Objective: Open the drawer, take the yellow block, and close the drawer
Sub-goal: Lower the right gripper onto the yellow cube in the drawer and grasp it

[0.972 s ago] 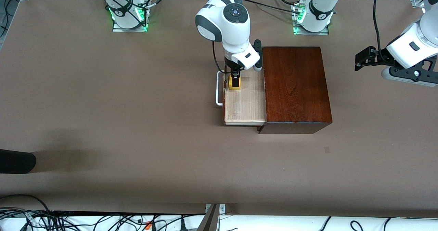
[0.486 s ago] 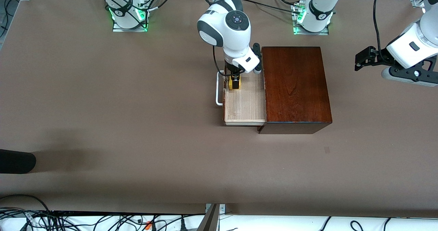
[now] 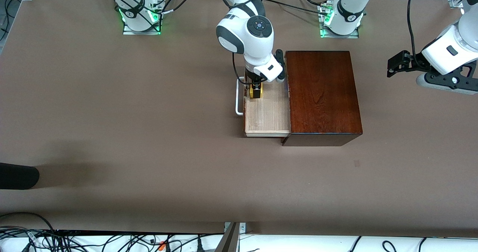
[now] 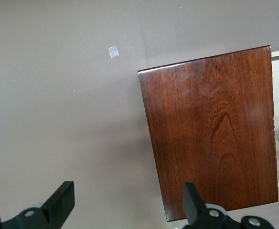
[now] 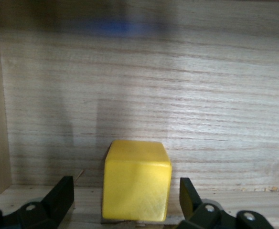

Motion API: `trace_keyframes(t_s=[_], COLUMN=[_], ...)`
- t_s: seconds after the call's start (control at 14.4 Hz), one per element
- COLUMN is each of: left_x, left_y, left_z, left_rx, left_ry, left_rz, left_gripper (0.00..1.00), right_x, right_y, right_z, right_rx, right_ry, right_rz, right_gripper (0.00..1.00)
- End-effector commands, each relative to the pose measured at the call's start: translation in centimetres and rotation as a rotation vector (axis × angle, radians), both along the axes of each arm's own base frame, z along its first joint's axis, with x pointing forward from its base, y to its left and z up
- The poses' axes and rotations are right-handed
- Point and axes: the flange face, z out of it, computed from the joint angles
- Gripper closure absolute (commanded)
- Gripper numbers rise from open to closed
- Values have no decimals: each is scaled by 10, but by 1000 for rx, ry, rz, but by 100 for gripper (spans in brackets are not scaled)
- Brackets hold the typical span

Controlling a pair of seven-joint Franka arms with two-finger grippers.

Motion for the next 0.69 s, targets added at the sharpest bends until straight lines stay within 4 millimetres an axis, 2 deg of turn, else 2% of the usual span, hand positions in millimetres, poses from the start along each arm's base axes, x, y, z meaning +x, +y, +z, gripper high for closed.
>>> trace_keyframes(t_s=[0.0,0.14,0.21,0.42,0.49,0.62], left_x=[-2,-2,-2,0,0,0], left_y=[1,1,1,0,0,0], left_z=[1,1,3,4,3,3], left_rx=[5,7,7,5,4,3], left_ry=[-9,-9,-12,-15,-15,-15], left_rz=[-18,-18,-18,-20,-21,-21], left_gripper=[0,0,0,0,0,0], right_x=[3,3,3,5,5,7], right_y=[6,6,6,5,5,5], right_z=[-2,-2,-2,2,4,16], right_rx=[6,8,7,10,12,18], right_ry=[-14,-15,-14,-15,-15,-20], right_rz=[16,10,7,-2,-6,-16], right_gripper=[11,29,46,79,88,100])
